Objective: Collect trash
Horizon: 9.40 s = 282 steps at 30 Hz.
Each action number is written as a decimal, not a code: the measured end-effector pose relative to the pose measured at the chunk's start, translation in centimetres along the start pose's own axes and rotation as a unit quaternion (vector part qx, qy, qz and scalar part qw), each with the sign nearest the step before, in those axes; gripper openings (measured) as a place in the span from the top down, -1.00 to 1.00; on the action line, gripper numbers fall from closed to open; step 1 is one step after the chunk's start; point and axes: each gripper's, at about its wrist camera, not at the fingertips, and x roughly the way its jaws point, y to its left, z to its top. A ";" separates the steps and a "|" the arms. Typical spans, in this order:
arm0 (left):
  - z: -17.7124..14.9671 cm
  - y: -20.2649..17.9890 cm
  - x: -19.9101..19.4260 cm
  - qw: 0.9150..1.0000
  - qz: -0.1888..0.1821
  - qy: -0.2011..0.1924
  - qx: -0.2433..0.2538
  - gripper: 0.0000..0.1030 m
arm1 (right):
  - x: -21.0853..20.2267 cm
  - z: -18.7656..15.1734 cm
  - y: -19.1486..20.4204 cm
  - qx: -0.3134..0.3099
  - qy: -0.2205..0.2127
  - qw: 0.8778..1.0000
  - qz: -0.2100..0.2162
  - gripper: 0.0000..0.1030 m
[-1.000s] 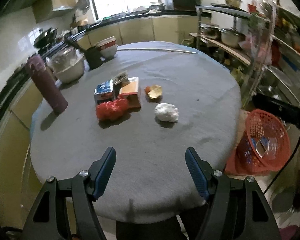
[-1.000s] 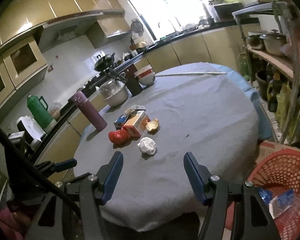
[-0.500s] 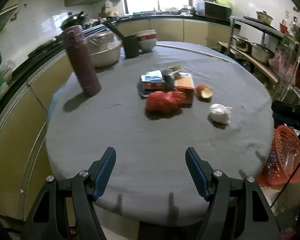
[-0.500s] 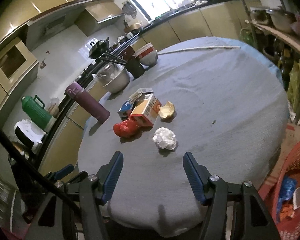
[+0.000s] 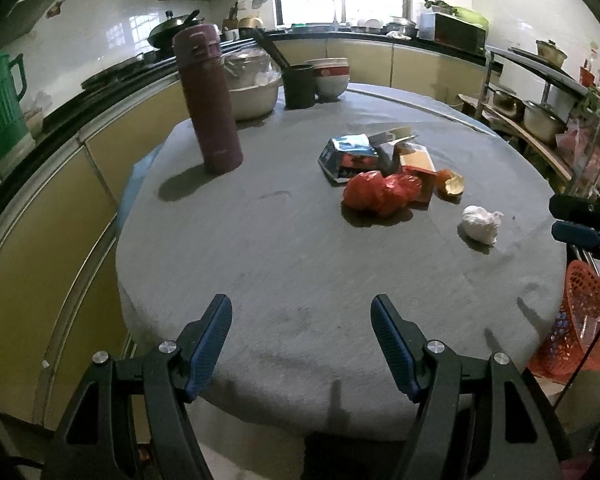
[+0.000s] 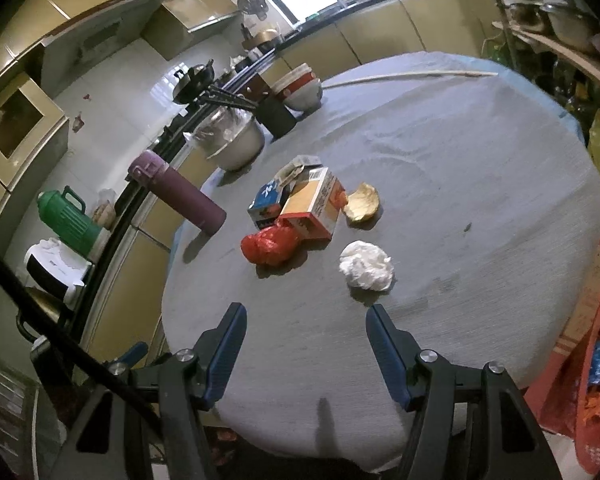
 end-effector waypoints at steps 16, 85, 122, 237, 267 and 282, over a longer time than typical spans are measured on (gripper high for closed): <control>-0.6 2.0 3.1 0.999 -0.001 0.038 -0.036 -0.41 | 5.9 3.5 -2.3 0.060 0.033 0.998 -0.011 -0.28; 6.0 -3.8 5.0 0.999 -0.029 0.027 0.020 -0.41 | 6.3 2.1 -8.0 0.056 0.038 0.996 -0.065 0.46; 7.4 -4.9 11.9 0.982 -0.181 0.047 0.035 0.46 | 5.4 1.3 -4.4 -0.039 0.005 0.996 -0.082 0.52; 6.1 -25.6 -3.5 0.971 -0.049 -0.056 0.226 -0.55 | -18.5 -4.6 -19.6 0.152 -0.192 0.966 -0.079 -0.33; 5.9 -10.7 -3.8 0.993 0.015 -0.073 0.086 -0.56 | -12.2 -2.0 -4.4 -0.020 -0.144 0.984 -0.102 -0.32; 4.8 -4.5 -0.8 0.997 0.057 -0.036 0.033 -0.56 | -9.5 -1.8 -2.3 -0.049 -0.119 0.986 -0.109 -0.29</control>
